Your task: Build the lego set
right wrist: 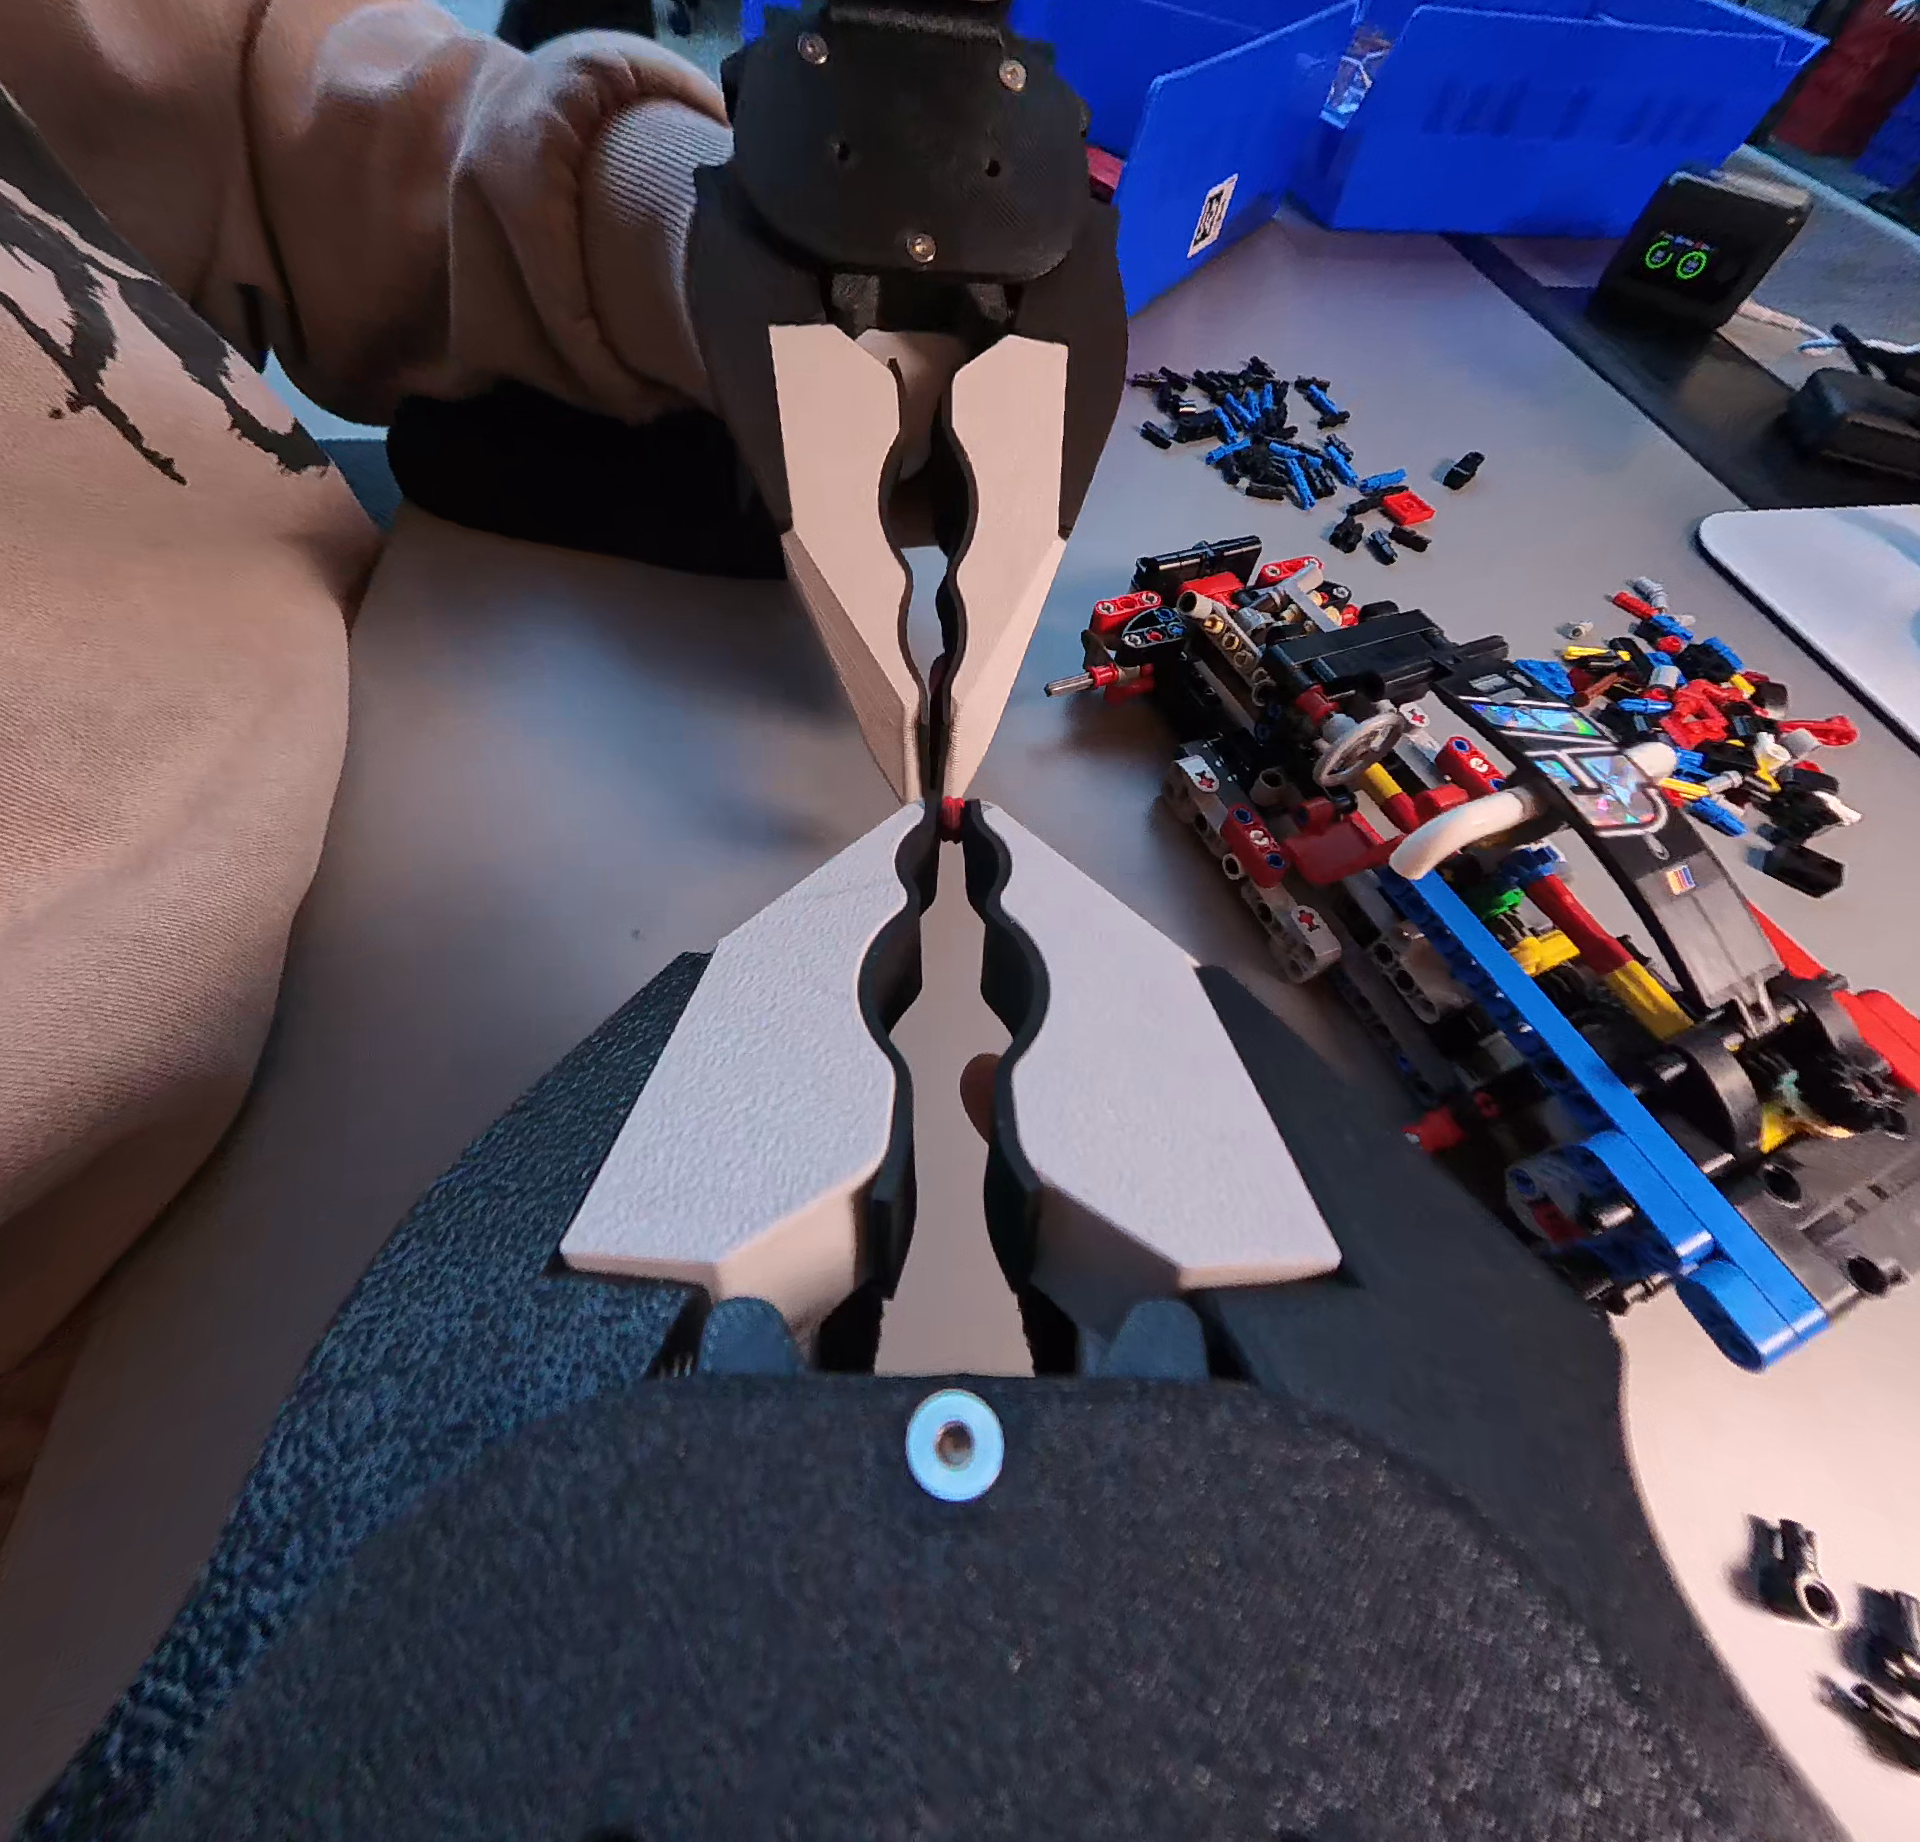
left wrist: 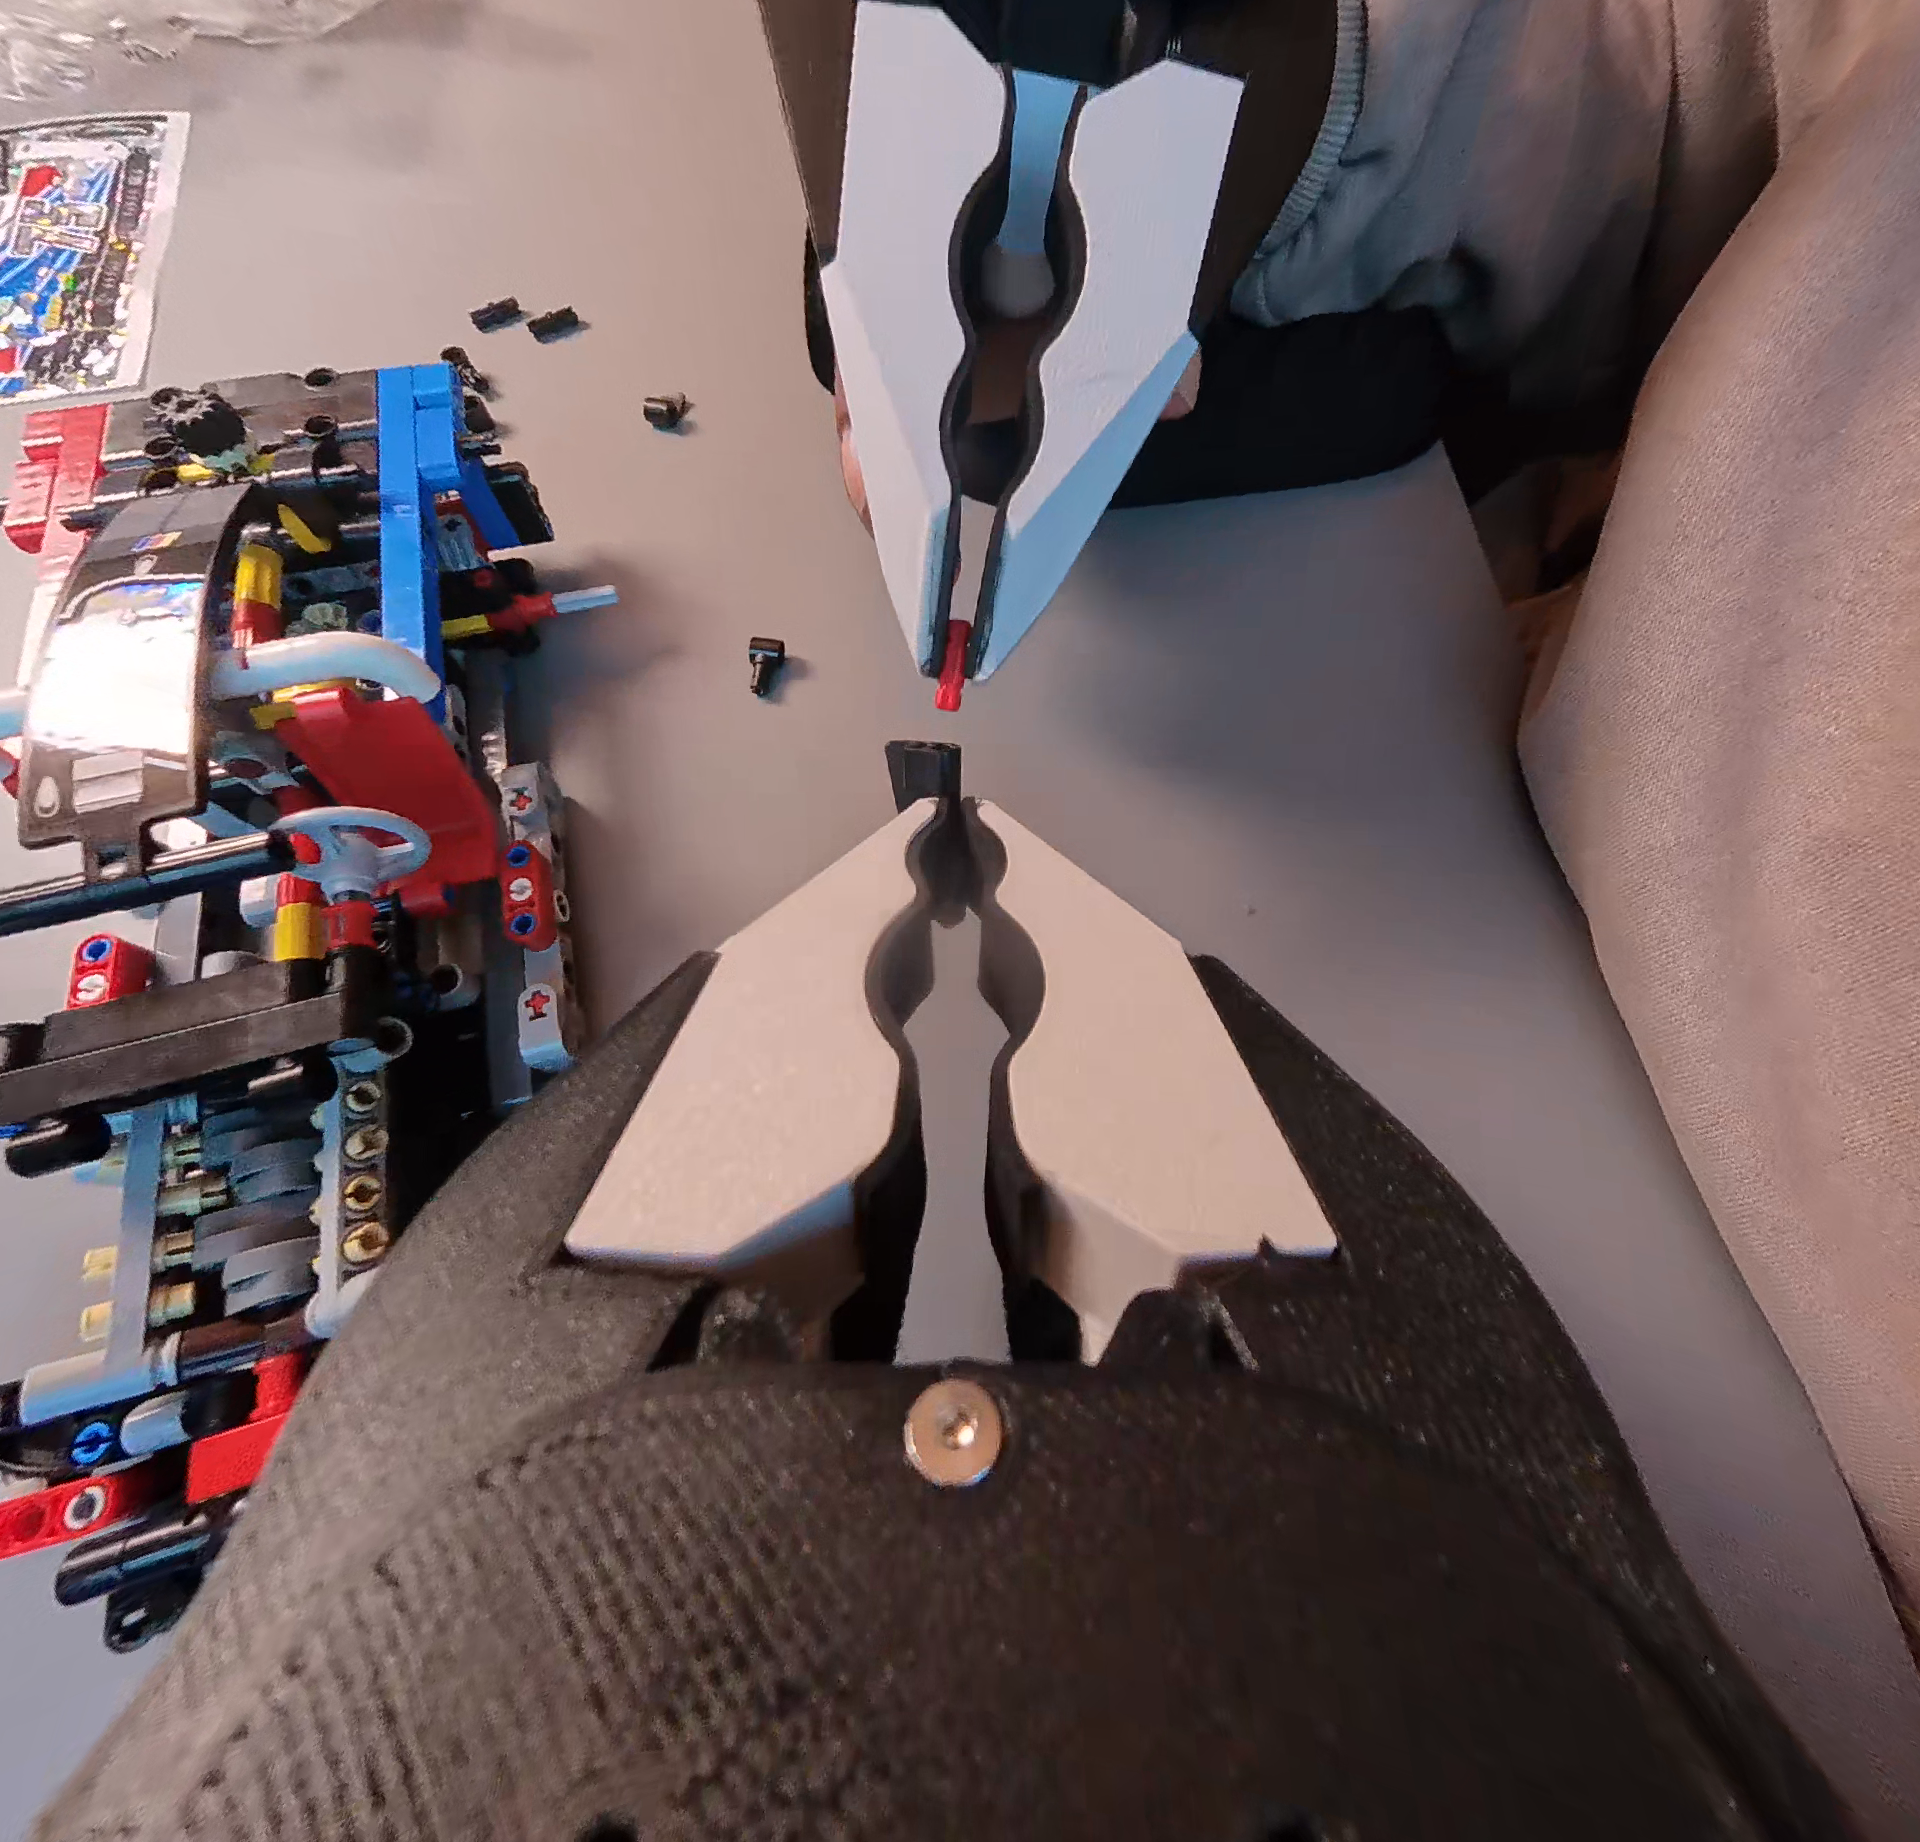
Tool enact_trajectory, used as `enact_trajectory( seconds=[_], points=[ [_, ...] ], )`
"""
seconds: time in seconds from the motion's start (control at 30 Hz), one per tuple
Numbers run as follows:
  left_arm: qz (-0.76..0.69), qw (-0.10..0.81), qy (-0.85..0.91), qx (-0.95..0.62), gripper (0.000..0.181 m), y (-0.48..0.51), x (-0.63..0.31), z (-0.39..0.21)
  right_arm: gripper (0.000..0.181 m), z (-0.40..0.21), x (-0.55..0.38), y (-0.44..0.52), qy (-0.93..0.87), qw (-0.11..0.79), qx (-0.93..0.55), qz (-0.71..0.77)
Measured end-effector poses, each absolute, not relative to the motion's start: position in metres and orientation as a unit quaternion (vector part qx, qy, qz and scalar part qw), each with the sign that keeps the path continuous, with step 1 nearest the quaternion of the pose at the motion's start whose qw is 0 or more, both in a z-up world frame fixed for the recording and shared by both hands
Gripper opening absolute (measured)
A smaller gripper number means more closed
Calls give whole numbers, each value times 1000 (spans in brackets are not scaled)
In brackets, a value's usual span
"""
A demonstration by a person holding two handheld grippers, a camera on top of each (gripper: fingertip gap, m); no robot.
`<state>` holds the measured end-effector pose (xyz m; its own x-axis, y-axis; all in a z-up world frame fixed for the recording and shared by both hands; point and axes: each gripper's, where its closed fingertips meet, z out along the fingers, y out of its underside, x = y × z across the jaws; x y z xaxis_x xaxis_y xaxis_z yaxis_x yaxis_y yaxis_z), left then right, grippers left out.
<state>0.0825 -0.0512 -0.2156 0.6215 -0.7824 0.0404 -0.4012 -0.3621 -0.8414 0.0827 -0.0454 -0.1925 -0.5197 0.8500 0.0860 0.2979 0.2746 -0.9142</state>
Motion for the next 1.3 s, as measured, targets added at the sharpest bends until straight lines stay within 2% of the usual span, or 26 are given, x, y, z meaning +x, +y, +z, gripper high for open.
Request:
enact_trajectory(
  seconds=[0.63,0.97,1.3],
  points=[
    [-220,430,370,-793,0,-54,85,-219,2,-205,82,-48,-758,263,-398,445],
    [-146,439,394,-794,0,-53,83,-228,2,-213,81,-49,-767,235,-427,417],
    [-26,470,398,-787,0,-43,72,-227,2,-212,71,-40,-699,221,-542,412]
  ],
)
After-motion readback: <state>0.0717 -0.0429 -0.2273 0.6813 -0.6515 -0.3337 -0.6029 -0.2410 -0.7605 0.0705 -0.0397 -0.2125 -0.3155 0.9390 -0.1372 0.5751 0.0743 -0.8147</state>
